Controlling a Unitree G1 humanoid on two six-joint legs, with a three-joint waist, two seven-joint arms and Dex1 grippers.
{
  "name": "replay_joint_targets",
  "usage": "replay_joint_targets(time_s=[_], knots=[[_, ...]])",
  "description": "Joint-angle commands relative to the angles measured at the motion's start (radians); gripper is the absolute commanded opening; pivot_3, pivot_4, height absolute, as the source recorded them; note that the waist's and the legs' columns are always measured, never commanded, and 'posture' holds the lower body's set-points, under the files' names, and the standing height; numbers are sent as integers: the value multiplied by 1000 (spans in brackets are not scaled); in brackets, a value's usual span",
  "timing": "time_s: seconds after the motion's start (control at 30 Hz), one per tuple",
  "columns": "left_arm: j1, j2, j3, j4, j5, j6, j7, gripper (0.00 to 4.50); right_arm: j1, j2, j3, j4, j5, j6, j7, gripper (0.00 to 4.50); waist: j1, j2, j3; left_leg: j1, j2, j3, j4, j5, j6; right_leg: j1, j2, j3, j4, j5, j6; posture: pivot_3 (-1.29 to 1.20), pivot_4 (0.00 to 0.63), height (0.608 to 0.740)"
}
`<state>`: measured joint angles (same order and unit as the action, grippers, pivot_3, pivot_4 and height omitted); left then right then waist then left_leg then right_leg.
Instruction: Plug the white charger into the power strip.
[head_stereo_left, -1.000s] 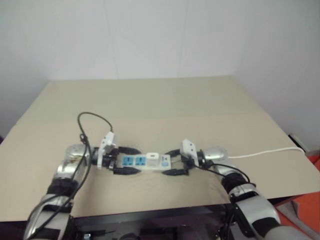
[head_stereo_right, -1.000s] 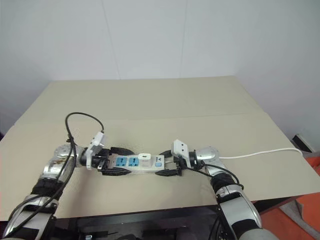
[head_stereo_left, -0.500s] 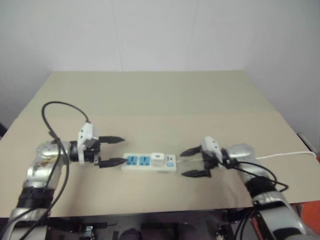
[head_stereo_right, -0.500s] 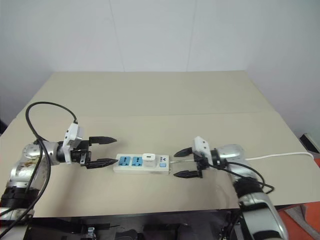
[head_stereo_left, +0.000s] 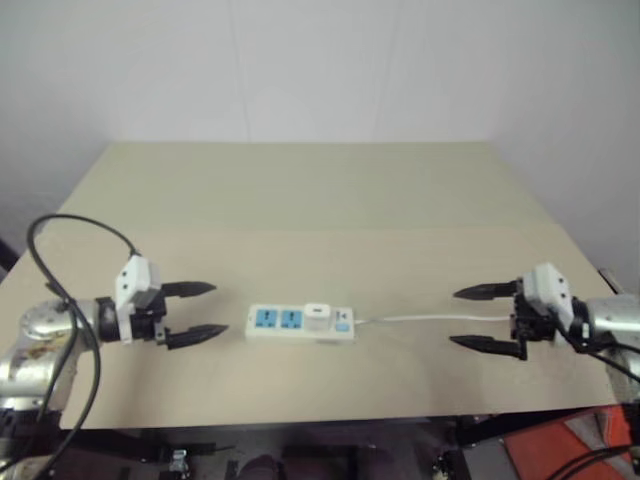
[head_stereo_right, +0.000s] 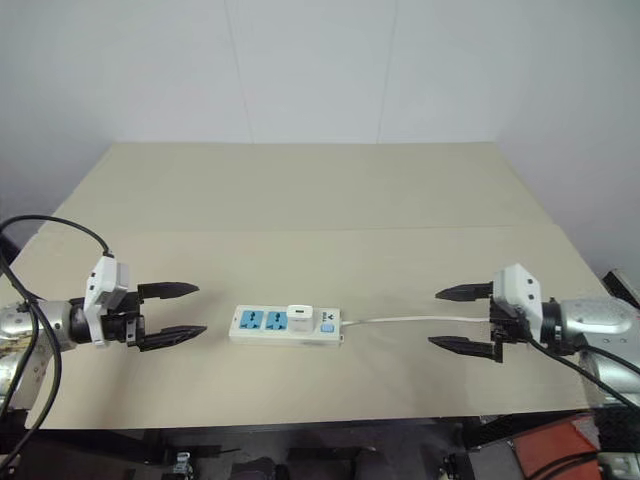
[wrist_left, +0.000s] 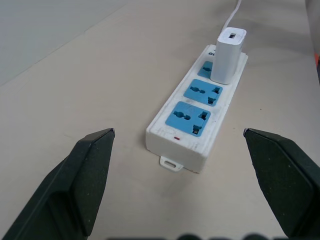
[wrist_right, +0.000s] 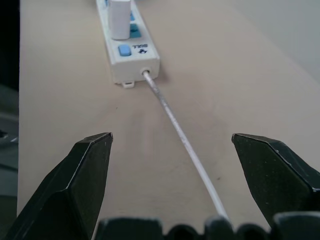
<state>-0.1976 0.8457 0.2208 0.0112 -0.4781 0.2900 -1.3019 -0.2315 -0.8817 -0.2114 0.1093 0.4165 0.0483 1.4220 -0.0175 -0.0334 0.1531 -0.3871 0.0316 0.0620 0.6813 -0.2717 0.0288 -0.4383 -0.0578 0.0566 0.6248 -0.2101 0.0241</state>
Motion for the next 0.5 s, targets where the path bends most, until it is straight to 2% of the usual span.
replay_joint_targets(time_s=[0.03, 0.5], knots=[[-4, 6, 14, -38, -28, 9, 8, 4500, 20, -33, -44, -61, 35, 20, -11, 4457, 1, 0, 0, 0, 0, 0, 0, 0, 0, 0, 0, 0, 0, 0, 0, 0, 150, 740], [19, 29, 36, -63, -60, 47, 5, 4500, 83, -87, -93, -90, 52, 33, -27, 4457, 4, -1, 1, 0, 0, 2, 0, 0, 0, 0, 0, 1, 0, 0, 0, 0, 150, 740]])
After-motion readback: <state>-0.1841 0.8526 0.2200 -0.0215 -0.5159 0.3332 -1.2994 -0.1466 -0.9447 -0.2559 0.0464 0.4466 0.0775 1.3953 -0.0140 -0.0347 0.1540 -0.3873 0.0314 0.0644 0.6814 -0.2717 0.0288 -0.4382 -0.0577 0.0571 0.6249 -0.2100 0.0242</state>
